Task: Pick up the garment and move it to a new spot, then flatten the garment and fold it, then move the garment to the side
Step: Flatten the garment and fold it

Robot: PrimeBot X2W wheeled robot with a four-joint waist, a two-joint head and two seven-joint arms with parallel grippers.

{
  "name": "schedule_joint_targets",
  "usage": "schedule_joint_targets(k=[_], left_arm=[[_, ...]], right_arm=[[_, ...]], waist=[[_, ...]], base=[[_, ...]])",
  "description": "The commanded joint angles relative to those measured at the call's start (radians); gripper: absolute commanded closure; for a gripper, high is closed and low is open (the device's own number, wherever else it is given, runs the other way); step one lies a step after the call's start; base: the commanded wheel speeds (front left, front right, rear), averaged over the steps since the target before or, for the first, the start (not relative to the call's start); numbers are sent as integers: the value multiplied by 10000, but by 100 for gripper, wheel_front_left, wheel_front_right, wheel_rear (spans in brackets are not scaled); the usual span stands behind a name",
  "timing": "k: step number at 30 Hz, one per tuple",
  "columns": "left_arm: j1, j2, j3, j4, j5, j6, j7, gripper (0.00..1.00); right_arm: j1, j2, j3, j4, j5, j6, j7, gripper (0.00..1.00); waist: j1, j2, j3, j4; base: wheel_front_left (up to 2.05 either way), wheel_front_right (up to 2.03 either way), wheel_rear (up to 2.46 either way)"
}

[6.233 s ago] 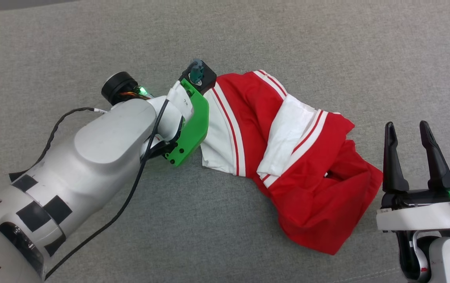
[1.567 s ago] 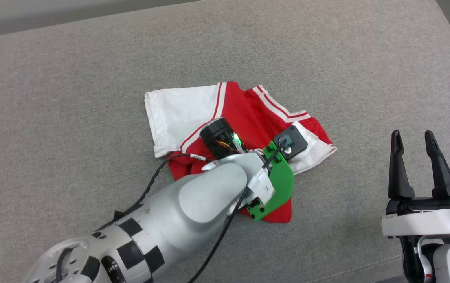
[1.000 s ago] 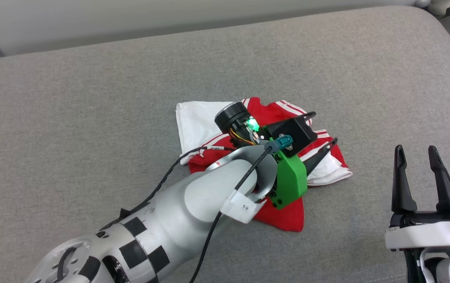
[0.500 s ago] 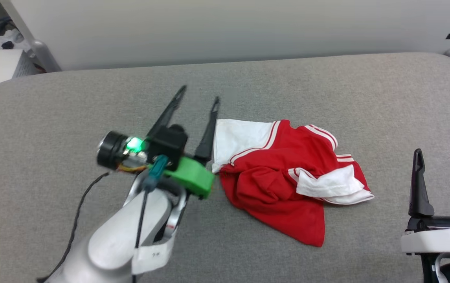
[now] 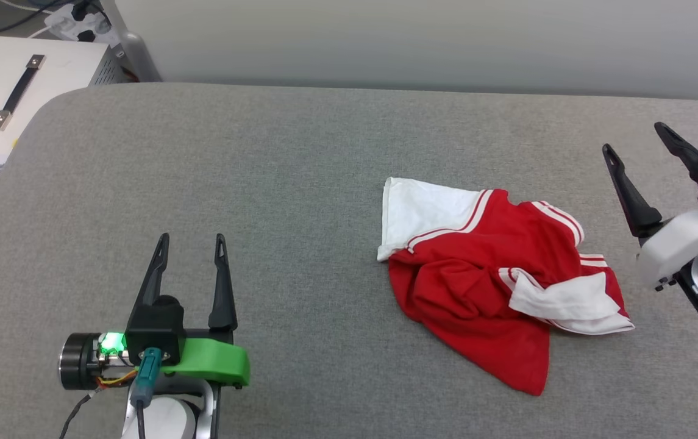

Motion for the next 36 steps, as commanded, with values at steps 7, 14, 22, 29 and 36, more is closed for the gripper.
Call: schedule_joint_targets(k=[7,14,22,29,36], left_arm=[[119,-811,637,-106,752,-667,-56,0],[-46,-1486,1146,-173,1248,-1175,-56,0],[-341,-2067,1557,-177,1641,-1624,-57,0],[-371,-2317,1821,-55,1840,-1870,-57,0],[-122,-2383,2142,62,2011,-2007,-57,0]], right_arm=[[-1563,-2175,2766,349,2897,-7,4556,0],[-2478,-3316,4227,377,4719,-7,7170,0],[-2636,-3189,5698,1523,4995,-7,7534,0],[-2639,-2902,6532,2455,5329,-7,6798,65],[-3119,-2824,6604,2528,5392,-7,4682,100]], waist=[[1,0,852,777],[1,0,1525,1140],[1,0,2117,1463],[1,0,2167,1476],[1,0,1569,1135]], base=[[0,0,0],[0,0,0],[0,0,0],[0,0,0],[0,0,0]])
